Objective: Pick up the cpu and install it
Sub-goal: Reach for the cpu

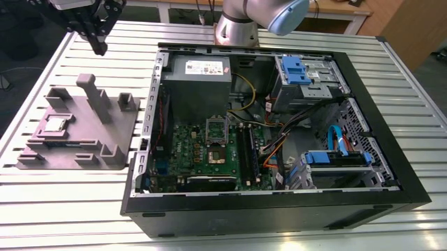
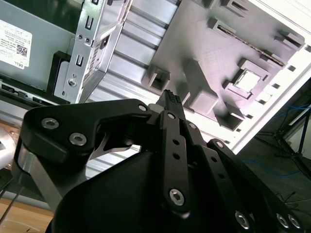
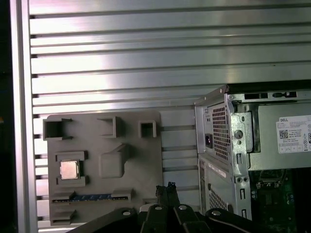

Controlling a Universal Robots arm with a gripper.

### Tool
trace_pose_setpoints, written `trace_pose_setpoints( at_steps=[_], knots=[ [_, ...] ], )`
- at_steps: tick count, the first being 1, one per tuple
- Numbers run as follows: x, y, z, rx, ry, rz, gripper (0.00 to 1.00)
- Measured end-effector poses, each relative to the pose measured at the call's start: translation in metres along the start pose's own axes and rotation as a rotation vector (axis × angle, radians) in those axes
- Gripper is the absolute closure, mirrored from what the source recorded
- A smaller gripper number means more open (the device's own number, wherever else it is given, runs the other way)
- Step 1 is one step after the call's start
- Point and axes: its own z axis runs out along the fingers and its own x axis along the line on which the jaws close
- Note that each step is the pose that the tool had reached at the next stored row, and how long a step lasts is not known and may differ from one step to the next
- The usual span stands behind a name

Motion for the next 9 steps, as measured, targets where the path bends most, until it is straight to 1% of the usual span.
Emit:
trace_pose_setpoints(
  at_steps=[9],
  knots=[
    [0.0024, -0.0002, -0.0001, 0.0000, 0.0000, 0.000, 0.89]
  ],
)
